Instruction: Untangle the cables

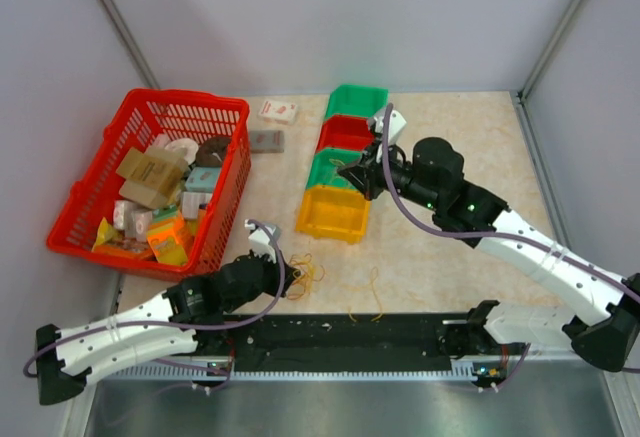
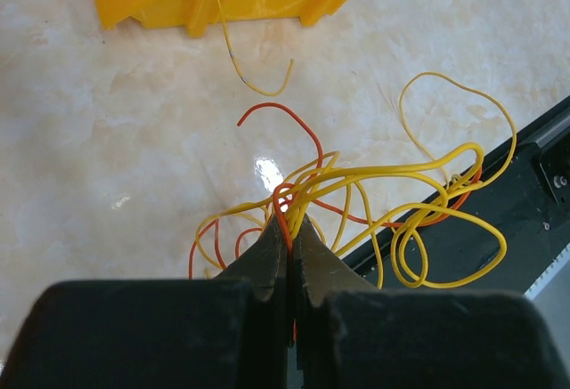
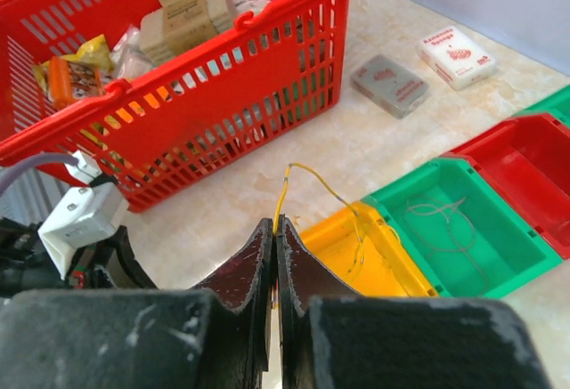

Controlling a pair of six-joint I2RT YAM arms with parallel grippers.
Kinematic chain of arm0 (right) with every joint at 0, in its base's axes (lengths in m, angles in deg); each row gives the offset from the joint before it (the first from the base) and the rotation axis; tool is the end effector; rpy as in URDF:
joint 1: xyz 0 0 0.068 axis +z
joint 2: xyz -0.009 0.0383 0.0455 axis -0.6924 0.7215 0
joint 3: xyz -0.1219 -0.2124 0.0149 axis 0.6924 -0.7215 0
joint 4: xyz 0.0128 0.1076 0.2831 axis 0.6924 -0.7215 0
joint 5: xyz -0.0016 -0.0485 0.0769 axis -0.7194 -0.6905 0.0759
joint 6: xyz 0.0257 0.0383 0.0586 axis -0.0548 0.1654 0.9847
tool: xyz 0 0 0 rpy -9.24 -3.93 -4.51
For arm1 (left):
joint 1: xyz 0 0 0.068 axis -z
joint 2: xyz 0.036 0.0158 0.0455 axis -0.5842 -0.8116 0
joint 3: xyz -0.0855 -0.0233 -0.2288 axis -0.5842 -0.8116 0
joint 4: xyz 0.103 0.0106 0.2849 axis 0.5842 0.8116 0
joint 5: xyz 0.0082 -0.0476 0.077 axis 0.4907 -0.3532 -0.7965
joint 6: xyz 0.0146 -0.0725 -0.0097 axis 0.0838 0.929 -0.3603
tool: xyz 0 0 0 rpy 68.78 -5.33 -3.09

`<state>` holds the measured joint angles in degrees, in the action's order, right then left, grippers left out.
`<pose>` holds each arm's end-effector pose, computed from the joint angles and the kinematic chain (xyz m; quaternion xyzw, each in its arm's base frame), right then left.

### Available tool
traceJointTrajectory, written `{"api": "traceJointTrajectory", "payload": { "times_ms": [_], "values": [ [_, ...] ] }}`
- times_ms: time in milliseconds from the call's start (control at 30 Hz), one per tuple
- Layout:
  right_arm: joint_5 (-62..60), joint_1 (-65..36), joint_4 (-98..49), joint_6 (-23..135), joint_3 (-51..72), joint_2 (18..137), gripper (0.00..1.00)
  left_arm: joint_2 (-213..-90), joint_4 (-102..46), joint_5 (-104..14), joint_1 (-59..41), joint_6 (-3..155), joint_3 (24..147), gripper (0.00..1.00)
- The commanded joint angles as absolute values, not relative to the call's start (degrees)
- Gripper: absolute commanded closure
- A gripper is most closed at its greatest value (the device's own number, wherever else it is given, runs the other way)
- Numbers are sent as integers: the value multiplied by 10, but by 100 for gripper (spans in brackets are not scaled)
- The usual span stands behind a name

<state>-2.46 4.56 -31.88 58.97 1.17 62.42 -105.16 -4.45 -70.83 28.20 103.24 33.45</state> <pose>0.2258 0.2649 0.3737 -0.2826 0.6963 0.3587 0.5538 0.1153 -0.1933 0.1761 0.1119 0.8523 -0.3042 0.4105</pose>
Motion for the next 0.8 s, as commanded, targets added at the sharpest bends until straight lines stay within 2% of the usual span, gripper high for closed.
{"api": "traceJointTrajectory", "payload": {
  "times_ms": [0,200,400,767],
  "values": [
    [-39,50,-296,539,9,591,100,-1045,-66,-706,281,1024,337,100],
    [-18,32,-302,522,54,594,100,-1043,-66,-707,281,1026,338,100],
    [83,-35,-296,538,80,606,100,-1038,-65,-710,281,1025,340,100],
    [255,-39,-309,452,11,651,100,-1057,-81,-703,281,1015,349,100]
  ]
}}
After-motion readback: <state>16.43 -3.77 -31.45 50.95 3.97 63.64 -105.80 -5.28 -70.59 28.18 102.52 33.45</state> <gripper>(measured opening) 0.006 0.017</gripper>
